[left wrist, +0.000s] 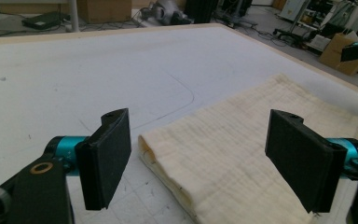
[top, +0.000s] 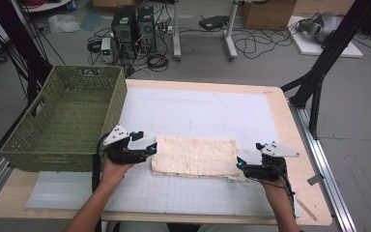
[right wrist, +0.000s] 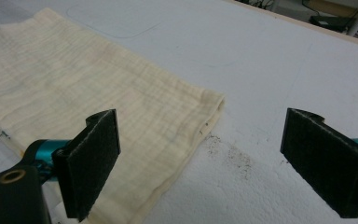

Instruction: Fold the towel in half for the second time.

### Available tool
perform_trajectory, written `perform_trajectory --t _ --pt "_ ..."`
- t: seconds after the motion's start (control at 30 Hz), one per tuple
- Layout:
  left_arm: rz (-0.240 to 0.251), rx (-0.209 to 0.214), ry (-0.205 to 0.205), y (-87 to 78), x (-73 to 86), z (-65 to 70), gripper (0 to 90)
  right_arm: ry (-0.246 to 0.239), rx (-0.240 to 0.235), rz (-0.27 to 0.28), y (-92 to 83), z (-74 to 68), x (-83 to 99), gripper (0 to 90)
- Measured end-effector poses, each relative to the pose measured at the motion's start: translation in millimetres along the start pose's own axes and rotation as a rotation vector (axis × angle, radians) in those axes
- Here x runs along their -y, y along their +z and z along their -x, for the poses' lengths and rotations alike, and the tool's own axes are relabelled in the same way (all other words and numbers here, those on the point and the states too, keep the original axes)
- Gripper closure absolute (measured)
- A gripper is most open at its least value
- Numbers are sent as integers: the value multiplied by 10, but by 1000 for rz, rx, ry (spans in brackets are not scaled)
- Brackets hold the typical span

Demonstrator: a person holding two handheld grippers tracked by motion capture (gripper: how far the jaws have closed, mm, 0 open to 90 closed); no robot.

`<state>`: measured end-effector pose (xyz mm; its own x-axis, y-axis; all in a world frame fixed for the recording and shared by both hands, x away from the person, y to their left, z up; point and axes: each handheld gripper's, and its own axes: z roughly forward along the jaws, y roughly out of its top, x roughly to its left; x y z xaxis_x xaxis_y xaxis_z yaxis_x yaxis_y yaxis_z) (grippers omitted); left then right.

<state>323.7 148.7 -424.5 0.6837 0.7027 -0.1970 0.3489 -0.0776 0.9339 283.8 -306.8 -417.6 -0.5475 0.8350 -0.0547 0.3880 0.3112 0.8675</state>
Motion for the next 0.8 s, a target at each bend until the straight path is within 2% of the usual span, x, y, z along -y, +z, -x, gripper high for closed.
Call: perform_trajectory --t 0.13,0.4,0.6,0.67,0.73,0.8 --pt "-1 -6 -3 -9 5 -13 229 14 2 4 7 5 -3 111" --pt "0 -8 -17 22 7 -38 242 7 -3 -5 2 -6 21 111" --pt "24 -40 -47 18 -82 -63 241 24 -5 1 -45 14 38 111" --pt "13 -40 -59 44 -132 -87 218 28 -7 8 -63 20 33 111" --pt "2 -58 -52 95 -172 -109 204 34 -6 16 -76 31 31 111" --pt "-31 -69 -63 176 -226 -152 203 51 -7 22 -82 42 31 111"
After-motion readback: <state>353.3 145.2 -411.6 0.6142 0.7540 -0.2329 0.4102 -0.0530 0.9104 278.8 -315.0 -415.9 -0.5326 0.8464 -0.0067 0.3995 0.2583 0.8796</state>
